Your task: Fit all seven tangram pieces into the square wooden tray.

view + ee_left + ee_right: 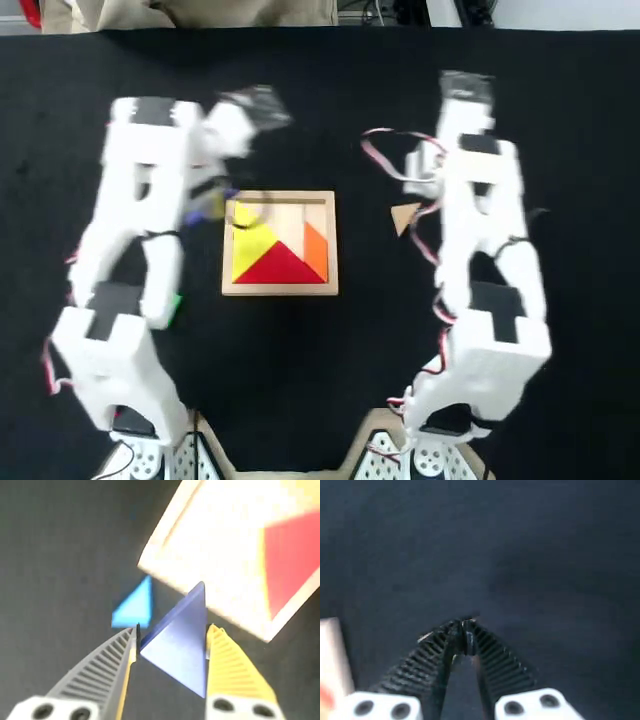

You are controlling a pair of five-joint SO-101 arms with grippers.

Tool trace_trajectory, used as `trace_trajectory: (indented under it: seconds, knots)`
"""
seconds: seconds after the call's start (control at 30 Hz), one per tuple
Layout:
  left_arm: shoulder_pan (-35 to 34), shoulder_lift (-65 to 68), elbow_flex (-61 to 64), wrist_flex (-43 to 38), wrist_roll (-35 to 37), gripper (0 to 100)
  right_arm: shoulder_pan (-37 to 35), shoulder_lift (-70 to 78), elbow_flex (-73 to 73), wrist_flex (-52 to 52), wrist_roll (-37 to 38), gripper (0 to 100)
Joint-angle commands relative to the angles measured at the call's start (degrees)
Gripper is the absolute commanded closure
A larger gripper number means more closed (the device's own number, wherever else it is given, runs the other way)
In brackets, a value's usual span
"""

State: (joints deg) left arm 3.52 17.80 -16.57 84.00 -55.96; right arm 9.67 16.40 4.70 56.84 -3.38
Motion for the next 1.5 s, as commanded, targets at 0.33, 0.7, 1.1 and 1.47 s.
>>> trace_trajectory:
  seconds: [0.33,0.7,1.1,1.47]
  knots:
    - [18.4,14.7,-15.3,-8.9,-11.3,84,10.0,-0.1,-2.7,-2.8,-6.5,98.7]
    - [20.0,28.7,-32.6,-4.8,-11.5,83,8.8,-0.1,-0.9,-4.7,-6.2,98.7]
    - [18.3,29.1,-37.7,-0.6,-8.3,71,8.8,-0.1,-0.9,-4.8,-6.1,98.7]
    - [12.8,29.8,-38.3,6.9,-7.4,79,8.4,-0.1,-0.9,-4.8,-6.1,98.7]
